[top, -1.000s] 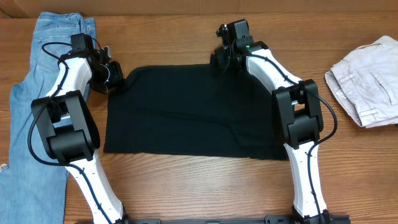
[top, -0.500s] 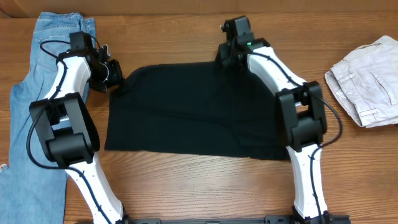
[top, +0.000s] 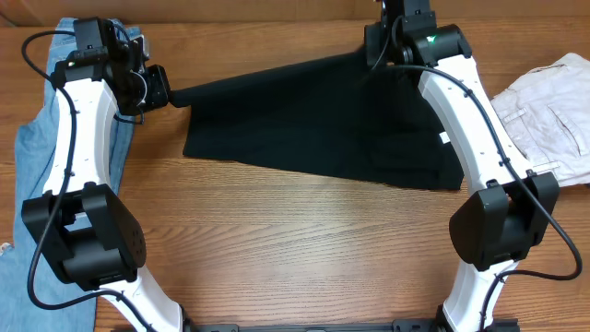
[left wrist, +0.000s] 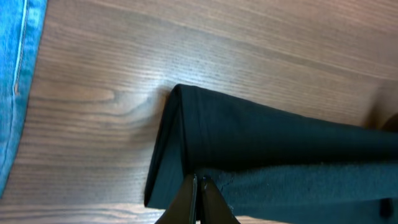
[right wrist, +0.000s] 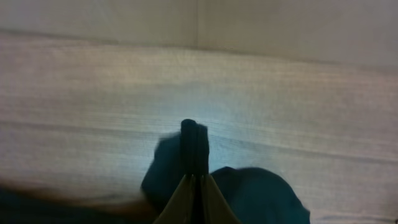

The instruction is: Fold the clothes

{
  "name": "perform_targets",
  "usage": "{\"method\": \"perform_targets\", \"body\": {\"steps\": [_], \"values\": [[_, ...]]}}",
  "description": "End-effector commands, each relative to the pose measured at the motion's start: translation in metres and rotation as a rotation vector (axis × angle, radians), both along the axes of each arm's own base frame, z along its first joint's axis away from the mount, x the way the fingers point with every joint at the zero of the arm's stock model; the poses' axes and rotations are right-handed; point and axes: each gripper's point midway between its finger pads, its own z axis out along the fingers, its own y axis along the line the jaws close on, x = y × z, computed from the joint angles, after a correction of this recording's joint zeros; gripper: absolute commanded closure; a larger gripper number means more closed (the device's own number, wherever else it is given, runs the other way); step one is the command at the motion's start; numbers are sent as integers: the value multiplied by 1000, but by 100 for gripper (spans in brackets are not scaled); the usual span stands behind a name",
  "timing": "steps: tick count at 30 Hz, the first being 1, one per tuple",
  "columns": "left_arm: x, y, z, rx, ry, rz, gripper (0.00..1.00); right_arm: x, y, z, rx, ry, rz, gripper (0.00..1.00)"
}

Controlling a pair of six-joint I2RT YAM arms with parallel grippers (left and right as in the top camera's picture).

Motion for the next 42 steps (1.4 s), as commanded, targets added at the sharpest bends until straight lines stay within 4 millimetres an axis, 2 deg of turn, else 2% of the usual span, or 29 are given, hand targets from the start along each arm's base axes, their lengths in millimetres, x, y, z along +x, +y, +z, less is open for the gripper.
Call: {"method": "perform_targets", "body": {"steps": [1,15,21,26,30,35,36,38,42], "values": [[-5,7,6,27,12,17,96,-3,-21,1,-34,16,-58,96],[-8,23,4,51,21,48,96,14,-26,16,-11,-74,-74,95],[-12,23,2,47,40,49,96,6,-33,6,-25,-18,-83,96],[-17,26,-1,66,64,58,96,-10,-47,-8,-40,68,-124,96],[-21,29,-4,89,86,66,96,-14,-60,-12,-47,93,-171,96],[-24,33,-6,110,102,74,96,-18,-62,-15,-49,115,-171,96],[-26,34,-7,119,108,75,96,-19,-62,-15,-51,119,-171,93],[-28,41,-9,156,123,91,96,-17,-66,-14,-63,109,-179,72],[-33,50,-11,207,145,110,96,-4,-82,-4,-58,46,-219,60]]}}
